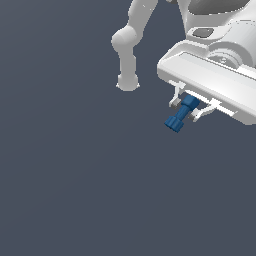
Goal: Pick up the object and move it to a goal position.
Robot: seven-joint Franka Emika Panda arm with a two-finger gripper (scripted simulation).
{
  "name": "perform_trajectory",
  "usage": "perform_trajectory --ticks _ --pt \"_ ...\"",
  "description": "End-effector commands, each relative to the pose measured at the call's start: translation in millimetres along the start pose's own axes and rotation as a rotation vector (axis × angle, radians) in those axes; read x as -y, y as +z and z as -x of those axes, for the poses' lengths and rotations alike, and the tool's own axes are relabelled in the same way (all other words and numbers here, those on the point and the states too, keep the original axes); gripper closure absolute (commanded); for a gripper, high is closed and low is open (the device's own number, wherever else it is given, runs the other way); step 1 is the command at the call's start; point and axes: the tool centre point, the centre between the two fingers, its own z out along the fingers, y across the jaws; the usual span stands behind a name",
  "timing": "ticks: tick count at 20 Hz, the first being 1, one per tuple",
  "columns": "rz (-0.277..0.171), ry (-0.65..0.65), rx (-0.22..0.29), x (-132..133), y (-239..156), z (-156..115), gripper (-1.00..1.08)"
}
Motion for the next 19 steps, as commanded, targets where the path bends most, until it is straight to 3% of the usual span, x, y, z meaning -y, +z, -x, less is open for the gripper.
perform_trajectory --ticks 1,9,19 --pt "0.023 0.029 -0.043 7.5 -13.5 -13.3 1.08" --pt "0.072 0.085 -0.133 24.7 -42.6 -39.5 1.08" --pt "0.092 0.104 -0.165 31.1 -52.3 -49.0 1.08"
